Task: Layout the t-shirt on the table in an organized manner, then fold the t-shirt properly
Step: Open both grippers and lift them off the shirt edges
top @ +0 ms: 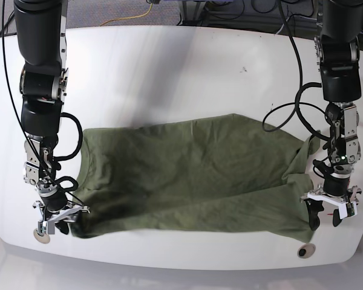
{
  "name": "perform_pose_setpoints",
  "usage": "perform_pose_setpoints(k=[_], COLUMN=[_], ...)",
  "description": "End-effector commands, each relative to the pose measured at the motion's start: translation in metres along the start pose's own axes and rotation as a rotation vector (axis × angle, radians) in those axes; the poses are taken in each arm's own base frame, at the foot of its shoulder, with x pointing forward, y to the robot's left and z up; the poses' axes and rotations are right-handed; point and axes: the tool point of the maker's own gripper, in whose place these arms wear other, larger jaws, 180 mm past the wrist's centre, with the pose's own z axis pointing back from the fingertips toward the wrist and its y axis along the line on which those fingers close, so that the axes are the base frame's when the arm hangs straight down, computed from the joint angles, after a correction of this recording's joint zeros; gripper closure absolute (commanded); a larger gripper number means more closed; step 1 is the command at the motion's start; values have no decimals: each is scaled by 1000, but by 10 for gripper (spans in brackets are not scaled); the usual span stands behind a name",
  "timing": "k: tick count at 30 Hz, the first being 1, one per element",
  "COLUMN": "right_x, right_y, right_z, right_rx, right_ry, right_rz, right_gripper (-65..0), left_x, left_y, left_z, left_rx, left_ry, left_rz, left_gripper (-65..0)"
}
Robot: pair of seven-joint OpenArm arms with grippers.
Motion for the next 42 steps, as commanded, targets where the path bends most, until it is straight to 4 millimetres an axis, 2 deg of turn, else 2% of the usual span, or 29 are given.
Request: perform_pose_setpoints(k=[1, 2, 6, 10, 12, 18, 20, 24, 30, 36, 42], right_x=[41, 39, 37, 30, 26, 7, 2, -5, -17, -40, -70], right_y=[0, 0, -2, -19, -19, -13, -11, -1, 5, -14, -13], right_z=[-5, -5, -4, 8, 13, 45, 60, 85, 114, 142, 159], right_rx=[9, 10, 7, -17, -14, 19, 26, 49, 73, 46, 53], right_ry=[-92, -87, -83, -57, -40, 31, 43, 81, 123, 180, 262], right_rz=[9, 10, 14, 38, 62, 144, 125, 91, -41, -176, -262], right_gripper=[-580, -650, -650, -650, -650, -650, -650, -650, -650, -650, -650], left_x=[26, 24, 21, 37, 36, 47, 47, 34, 24, 21, 14], left_y=[3, 4, 7, 14, 16, 22, 21, 22, 42, 58, 67], left_z=[-4, -4, -4, 0, 4, 18, 23, 38, 60, 79, 91], left_rx=[-8, -6, -3, -3, -5, -18, -25, -38, 9, 56, 76], left_ry=[-69, -60, -26, -51, -48, -67, -67, -40, 17, 104, 181], left_rz=[-8, -9, -16, -49, -62, -124, -140, -168, -168, -134, -65], left_gripper=[-414, -426, -506, -560, -576, -621, -624, -622, -624, -624, -621])
